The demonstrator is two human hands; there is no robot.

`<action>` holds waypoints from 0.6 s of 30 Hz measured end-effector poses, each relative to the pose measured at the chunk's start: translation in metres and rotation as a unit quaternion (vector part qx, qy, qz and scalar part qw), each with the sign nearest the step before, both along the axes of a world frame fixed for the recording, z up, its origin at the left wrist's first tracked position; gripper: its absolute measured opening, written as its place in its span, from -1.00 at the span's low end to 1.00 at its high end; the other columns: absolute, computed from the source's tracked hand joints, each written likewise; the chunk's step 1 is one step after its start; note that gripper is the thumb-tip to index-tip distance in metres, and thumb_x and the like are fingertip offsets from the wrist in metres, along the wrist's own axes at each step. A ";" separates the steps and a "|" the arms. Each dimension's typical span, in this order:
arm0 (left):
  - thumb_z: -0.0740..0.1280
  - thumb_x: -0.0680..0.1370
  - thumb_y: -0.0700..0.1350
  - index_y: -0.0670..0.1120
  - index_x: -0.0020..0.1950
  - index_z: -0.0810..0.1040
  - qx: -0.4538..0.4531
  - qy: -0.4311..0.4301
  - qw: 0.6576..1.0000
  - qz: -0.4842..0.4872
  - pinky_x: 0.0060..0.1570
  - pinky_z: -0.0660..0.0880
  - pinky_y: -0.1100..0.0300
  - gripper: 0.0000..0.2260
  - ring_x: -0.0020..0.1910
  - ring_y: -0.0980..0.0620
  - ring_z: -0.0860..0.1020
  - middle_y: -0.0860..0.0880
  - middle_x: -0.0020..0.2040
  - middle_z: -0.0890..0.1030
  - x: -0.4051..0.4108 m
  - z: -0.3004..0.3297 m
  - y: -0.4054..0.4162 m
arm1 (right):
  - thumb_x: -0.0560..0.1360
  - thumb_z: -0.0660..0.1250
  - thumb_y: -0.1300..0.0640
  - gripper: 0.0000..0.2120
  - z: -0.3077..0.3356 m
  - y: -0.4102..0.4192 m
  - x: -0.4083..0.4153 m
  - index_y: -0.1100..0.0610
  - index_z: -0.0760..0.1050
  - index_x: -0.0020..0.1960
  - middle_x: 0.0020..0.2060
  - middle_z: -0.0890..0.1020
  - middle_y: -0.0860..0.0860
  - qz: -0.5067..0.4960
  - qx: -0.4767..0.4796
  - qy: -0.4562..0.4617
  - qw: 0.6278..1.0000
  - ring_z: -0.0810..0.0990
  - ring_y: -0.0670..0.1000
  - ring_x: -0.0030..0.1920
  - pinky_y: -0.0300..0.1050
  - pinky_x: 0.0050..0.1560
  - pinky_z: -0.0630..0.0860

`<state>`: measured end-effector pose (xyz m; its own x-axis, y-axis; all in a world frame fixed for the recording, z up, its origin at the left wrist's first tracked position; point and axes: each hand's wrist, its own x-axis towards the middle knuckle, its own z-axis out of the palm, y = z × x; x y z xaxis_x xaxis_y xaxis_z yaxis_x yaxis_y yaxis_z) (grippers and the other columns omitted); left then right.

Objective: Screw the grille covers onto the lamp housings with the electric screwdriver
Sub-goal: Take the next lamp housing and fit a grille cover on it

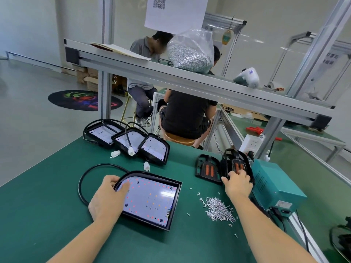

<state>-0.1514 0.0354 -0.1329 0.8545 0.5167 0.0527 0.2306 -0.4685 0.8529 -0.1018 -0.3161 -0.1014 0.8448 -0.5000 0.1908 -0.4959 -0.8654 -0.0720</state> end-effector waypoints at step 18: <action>0.30 0.51 0.10 0.14 0.01 0.42 0.015 0.004 1.000 -0.023 -0.12 0.29 0.17 -0.86 -0.15 0.04 0.48 0.18 -0.12 0.49 -0.001 0.003 0.001 | 0.52 0.31 0.36 -0.89 0.036 0.012 -0.015 0.34 0.47 -0.18 -0.05 0.50 0.19 0.192 0.030 -0.314 0.929 0.48 0.21 -0.04 -0.07 -0.10 0.37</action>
